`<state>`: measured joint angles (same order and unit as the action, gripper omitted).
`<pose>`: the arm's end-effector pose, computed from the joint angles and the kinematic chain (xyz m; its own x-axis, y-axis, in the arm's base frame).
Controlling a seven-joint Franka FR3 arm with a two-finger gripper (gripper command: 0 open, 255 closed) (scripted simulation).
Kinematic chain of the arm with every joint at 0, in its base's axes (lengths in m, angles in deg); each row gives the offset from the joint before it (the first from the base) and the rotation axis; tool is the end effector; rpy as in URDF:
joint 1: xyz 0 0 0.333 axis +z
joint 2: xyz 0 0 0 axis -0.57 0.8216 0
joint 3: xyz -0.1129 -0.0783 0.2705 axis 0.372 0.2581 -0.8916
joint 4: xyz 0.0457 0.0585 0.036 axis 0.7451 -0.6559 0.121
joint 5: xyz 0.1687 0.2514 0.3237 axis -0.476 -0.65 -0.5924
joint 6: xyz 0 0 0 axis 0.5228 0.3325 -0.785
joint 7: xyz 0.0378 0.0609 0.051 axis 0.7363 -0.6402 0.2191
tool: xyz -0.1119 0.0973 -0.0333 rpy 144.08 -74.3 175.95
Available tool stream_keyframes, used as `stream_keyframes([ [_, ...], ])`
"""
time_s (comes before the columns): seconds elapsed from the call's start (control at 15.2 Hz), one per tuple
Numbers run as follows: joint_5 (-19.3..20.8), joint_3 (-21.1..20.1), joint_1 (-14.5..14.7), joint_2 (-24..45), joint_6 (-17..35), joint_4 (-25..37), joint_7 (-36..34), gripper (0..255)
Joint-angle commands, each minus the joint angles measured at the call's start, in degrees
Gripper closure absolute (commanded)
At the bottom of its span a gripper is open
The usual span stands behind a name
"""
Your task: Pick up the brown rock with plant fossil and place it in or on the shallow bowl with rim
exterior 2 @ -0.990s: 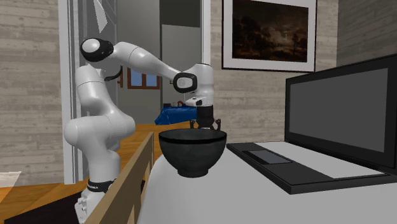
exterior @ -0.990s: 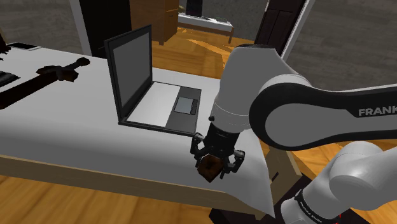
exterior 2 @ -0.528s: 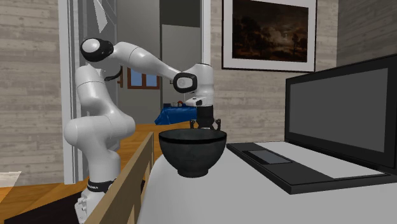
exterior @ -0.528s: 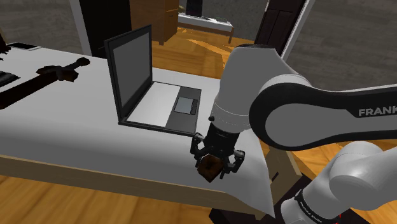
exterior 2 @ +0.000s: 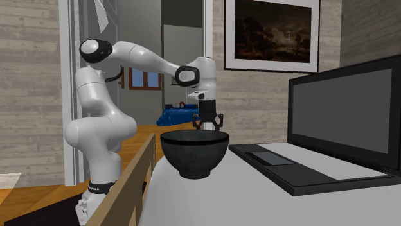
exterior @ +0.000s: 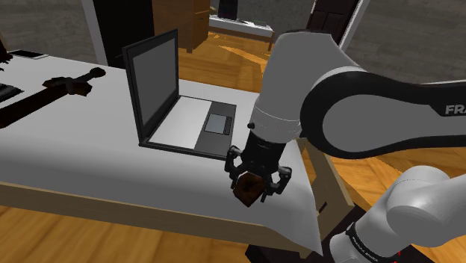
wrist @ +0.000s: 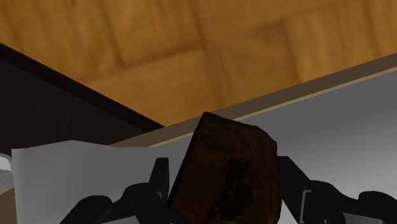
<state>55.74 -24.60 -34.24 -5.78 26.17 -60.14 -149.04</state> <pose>0.3324 0.3321 0.3810 0.4694 -0.8740 -0.1261 -0.8818 -0.4713 -0.0159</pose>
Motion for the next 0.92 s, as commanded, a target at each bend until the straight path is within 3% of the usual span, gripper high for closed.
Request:
stream_keyframes([
  [0.0, 0.3, 0.7, 0.1, -0.7, -1.8, 1.1, -0.3, 255],
  [0.86, 2.6, 4.1, -0.4, -2.0, -11.8, 9.7, -1.8, 255],
])
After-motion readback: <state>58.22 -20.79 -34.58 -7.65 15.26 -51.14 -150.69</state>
